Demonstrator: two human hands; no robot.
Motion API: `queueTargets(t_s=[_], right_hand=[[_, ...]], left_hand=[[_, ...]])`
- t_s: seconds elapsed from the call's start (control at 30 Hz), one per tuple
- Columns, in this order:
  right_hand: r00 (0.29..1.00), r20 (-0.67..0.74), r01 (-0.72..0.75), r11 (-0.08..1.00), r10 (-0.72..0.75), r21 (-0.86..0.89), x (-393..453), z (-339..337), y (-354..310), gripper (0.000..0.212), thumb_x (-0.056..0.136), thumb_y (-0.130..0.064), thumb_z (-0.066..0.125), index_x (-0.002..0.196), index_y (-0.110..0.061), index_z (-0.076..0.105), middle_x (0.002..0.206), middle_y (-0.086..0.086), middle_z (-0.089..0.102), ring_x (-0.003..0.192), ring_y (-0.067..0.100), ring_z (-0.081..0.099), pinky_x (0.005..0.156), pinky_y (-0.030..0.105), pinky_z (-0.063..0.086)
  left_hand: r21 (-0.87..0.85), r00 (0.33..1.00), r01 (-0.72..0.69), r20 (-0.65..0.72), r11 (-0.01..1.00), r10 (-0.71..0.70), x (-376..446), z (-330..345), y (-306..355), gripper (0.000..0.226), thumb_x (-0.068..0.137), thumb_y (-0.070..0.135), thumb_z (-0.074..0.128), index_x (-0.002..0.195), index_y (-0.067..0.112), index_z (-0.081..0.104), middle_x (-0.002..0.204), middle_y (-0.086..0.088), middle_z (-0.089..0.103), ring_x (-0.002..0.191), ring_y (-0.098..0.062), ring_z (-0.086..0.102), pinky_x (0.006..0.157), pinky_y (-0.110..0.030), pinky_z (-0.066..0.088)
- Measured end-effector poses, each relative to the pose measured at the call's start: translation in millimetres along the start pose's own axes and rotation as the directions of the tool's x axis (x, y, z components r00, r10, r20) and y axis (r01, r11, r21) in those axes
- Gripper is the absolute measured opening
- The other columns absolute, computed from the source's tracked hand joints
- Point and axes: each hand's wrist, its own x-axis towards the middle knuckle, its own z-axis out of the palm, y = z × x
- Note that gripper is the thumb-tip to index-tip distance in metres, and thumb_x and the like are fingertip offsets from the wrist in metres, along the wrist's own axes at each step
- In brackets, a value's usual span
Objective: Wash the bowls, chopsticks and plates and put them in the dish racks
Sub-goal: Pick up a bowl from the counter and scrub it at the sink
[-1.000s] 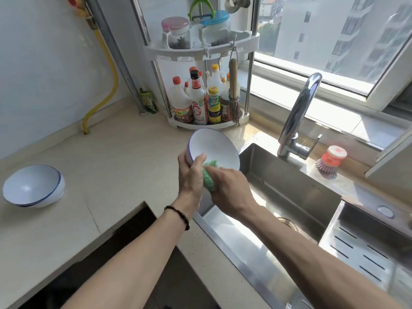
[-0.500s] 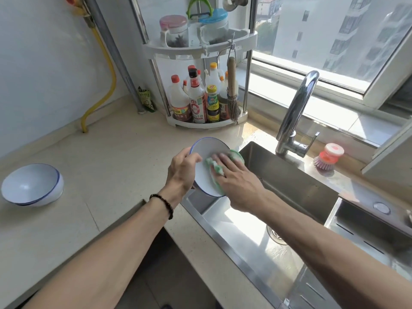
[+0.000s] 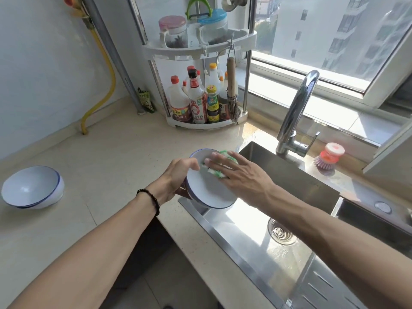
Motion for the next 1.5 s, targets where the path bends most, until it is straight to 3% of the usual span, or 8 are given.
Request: queueTargets(t_s=[0.17, 0.27, 0.43, 0.57, 0.7, 1.0, 1.2, 1.5], right_hand=[[0.998, 0.038, -0.050, 0.930, 0.039, 0.363, 0, 21, -26, 0.073, 0.086, 0.001, 0.054, 0.155, -0.006, 0.029, 0.166, 0.015, 0.016, 0.153, 0.027, 0.016, 0.126, 0.033, 0.010], [0.993, -0.091, -0.027, 0.903, 0.072, 0.428, -6, 23, -32, 0.060, 0.078, 0.008, 0.055, 0.135, -0.011, 0.053, 0.111, 0.011, 0.065, 0.101, 0.033, 0.061, 0.077, 0.035, 0.050], [0.958, -0.279, -0.011, 0.980, 0.067, 0.198, -16, 22, -16, 0.031, 0.080, -0.010, 0.037, 0.084, -0.015, 0.067, 0.070, 0.002, 0.057, 0.062, 0.026, 0.062, 0.045, 0.026, 0.024], [0.974, -0.193, -0.076, 0.973, 0.119, 0.218, -20, 11, -2, 0.027, 0.079, -0.006, 0.038, 0.075, -0.014, 0.063, 0.068, 0.004, 0.057, 0.055, 0.029, 0.058, 0.048, 0.027, 0.022], [0.974, -0.119, -0.141, 0.925, 0.193, 0.352, -25, 16, 6, 0.020, 0.075, 0.006, 0.062, 0.082, -0.013, 0.062, 0.074, 0.006, 0.058, 0.066, 0.036, 0.060, 0.047, 0.035, 0.041], [0.682, -0.010, -0.252, 0.248, 0.731, 0.936, -32, 7, 24, 0.031, 0.095, -0.025, 0.066, 0.126, -0.024, 0.069, 0.122, 0.005, 0.054, 0.105, 0.013, 0.054, 0.100, 0.032, 0.047], [0.819, 0.116, 0.009, -0.215, 0.562, 0.977, -17, -11, -28, 0.060, 0.094, -0.056, 0.043, 0.149, -0.034, 0.042, 0.160, -0.020, 0.023, 0.143, 0.002, 0.027, 0.112, 0.027, 0.028], [0.682, 0.038, -0.050, -0.005, 0.730, 0.999, 10, 4, -33, 0.067, 0.094, -0.060, 0.038, 0.154, -0.029, 0.035, 0.158, -0.004, 0.034, 0.142, 0.007, 0.031, 0.122, 0.034, 0.023]], left_hand=[[-0.029, 0.971, -0.121, -0.212, 0.992, 0.112, 6, 11, -1, 0.010, 0.082, 0.024, 0.058, 0.076, 0.016, 0.060, 0.079, -0.006, 0.058, 0.064, -0.026, 0.056, 0.049, -0.026, 0.047], [-0.062, 0.987, -0.066, -0.151, 0.996, 0.056, 7, 11, -2, 0.016, 0.081, 0.028, 0.060, 0.087, 0.014, 0.065, 0.085, -0.008, 0.060, 0.068, -0.027, 0.057, 0.050, -0.026, 0.047], [0.163, 0.985, -0.143, -0.071, 0.976, 0.156, 12, 11, 4, 0.026, 0.093, 0.037, 0.061, 0.112, 0.020, 0.063, 0.112, -0.007, 0.063, 0.091, -0.023, 0.061, 0.068, -0.029, 0.053], [0.846, 0.699, -0.492, 0.245, 0.204, 0.672, 19, 9, -17, 0.084, 0.080, 0.080, 0.041, 0.131, 0.017, 0.060, 0.141, -0.008, 0.052, 0.142, -0.024, 0.035, 0.117, -0.050, 0.029], [0.751, 0.482, -0.562, 0.638, -0.347, 0.600, 32, 14, -34, 0.029, 0.070, 0.039, 0.083, 0.085, 0.019, 0.067, 0.081, 0.000, 0.068, 0.091, -0.022, 0.068, 0.116, -0.062, 0.026], [0.371, 0.886, -0.449, 0.304, 0.813, 0.351, 15, 25, -16, 0.021, 0.074, 0.020, 0.088, 0.089, 0.014, 0.074, 0.087, -0.006, 0.074, 0.079, -0.020, 0.072, 0.068, -0.034, 0.059], [0.064, 0.916, -0.373, 0.183, 0.926, 0.356, 0, 44, -6, 0.015, 0.083, 0.015, 0.081, 0.092, 0.007, 0.073, 0.085, -0.005, 0.076, 0.074, -0.016, 0.072, 0.056, -0.022, 0.053], [0.095, 0.904, -0.396, 0.213, 0.913, 0.370, -8, 41, -1, 0.012, 0.085, 0.005, 0.074, 0.096, 0.008, 0.070, 0.085, -0.006, 0.074, 0.074, -0.018, 0.070, 0.058, -0.026, 0.055]])
